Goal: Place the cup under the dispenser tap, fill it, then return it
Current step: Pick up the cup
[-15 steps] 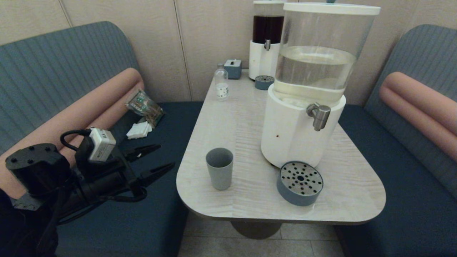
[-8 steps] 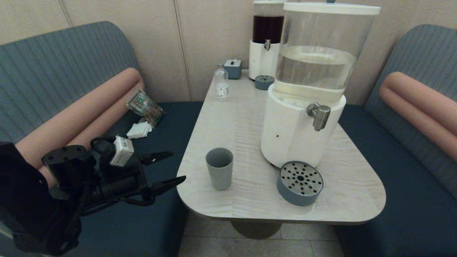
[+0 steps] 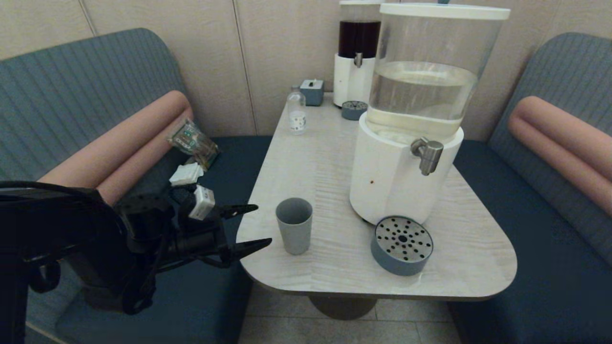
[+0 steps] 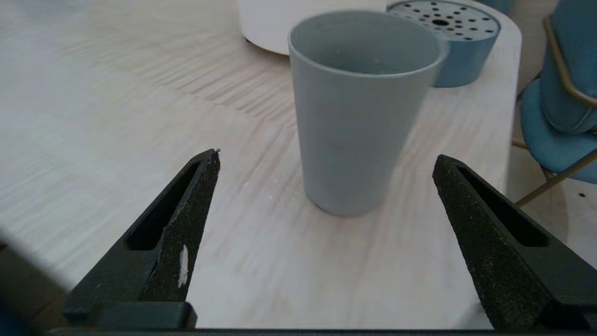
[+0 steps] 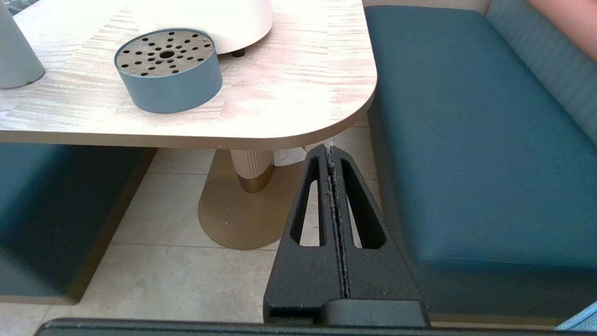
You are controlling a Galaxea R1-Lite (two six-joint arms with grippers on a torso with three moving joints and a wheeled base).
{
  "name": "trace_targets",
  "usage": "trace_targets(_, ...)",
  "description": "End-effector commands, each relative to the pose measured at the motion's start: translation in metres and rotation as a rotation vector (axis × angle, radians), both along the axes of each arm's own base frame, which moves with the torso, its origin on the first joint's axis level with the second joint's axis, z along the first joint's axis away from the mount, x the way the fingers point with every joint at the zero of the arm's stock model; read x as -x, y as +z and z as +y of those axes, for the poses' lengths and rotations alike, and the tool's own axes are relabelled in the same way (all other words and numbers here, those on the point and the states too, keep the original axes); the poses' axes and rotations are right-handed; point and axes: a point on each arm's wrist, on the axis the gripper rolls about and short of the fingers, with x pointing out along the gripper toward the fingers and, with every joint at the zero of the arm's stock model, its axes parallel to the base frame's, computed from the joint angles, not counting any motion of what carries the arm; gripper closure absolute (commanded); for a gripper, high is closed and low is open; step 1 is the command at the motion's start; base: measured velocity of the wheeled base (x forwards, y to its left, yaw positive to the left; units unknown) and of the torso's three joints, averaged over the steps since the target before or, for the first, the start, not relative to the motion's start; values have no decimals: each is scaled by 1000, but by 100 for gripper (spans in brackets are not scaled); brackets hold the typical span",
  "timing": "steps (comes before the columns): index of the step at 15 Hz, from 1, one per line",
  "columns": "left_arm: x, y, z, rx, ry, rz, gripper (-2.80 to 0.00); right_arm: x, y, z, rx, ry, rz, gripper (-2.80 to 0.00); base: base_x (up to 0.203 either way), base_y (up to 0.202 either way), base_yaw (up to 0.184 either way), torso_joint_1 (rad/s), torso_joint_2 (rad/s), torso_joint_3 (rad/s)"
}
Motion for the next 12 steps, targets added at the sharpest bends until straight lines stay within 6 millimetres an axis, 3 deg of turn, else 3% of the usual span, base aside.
trace_targets(1, -13, -18, -16, 0, -31, 15, -280, 0, 0, 0, 0, 0, -1, 0, 0, 0, 0, 0, 0, 0)
trace_targets(6, -20, -37, -45, 1, -66, 48, -280, 0, 0, 0, 0, -1, 1, 0, 0, 0, 0, 0, 0, 0)
trace_targets(12, -30, -27, -59, 17, -45, -5, -280, 0, 0, 0, 0, 0, 1, 0, 0, 0, 0, 0, 0, 0)
